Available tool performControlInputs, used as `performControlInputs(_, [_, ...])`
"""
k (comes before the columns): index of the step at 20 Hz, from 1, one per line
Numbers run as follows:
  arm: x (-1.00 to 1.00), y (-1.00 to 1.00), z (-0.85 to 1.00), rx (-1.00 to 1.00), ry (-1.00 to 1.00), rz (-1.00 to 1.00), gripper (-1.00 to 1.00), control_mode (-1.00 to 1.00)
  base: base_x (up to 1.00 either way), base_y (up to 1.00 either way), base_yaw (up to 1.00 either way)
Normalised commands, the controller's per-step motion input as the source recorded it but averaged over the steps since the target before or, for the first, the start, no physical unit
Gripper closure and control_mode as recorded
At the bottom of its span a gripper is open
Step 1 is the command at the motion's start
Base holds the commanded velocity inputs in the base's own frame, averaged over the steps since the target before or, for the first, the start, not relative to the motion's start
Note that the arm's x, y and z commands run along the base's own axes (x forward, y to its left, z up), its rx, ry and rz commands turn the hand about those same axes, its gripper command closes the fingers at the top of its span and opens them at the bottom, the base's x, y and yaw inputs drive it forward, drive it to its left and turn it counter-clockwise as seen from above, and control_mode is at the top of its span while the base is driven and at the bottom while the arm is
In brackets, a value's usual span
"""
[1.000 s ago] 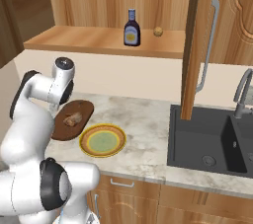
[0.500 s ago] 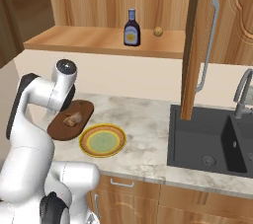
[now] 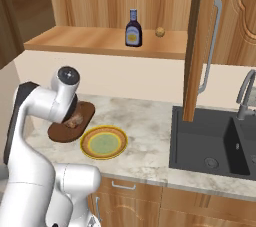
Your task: Pick the chicken drumstick from the plate and place it on the cutting board. Then pick the condiment bottle from the cabinet and place it next to the cutting board.
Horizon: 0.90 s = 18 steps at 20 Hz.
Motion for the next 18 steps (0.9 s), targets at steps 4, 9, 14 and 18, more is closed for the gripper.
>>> performControlInputs(4, [-0.31,-0.16,0.31,0.11,0.00,0.00,-1.00,-1.00,0.00,0.00,0.00])
performControlInputs(9, [-0.27,-0.16,0.30,0.13,0.00,-0.01,-1.00,-1.00,0.00,0.00,0.00])
performControlInputs(14, [-0.22,-0.14,0.25,0.15,0.00,-0.03,-1.00,-1.00,0.00,0.00,0.00])
performControlInputs(18, [-0.05,-0.07,0.16,0.15,0.00,-0.05,-1.00,-1.00,0.00,0.00,0.00])
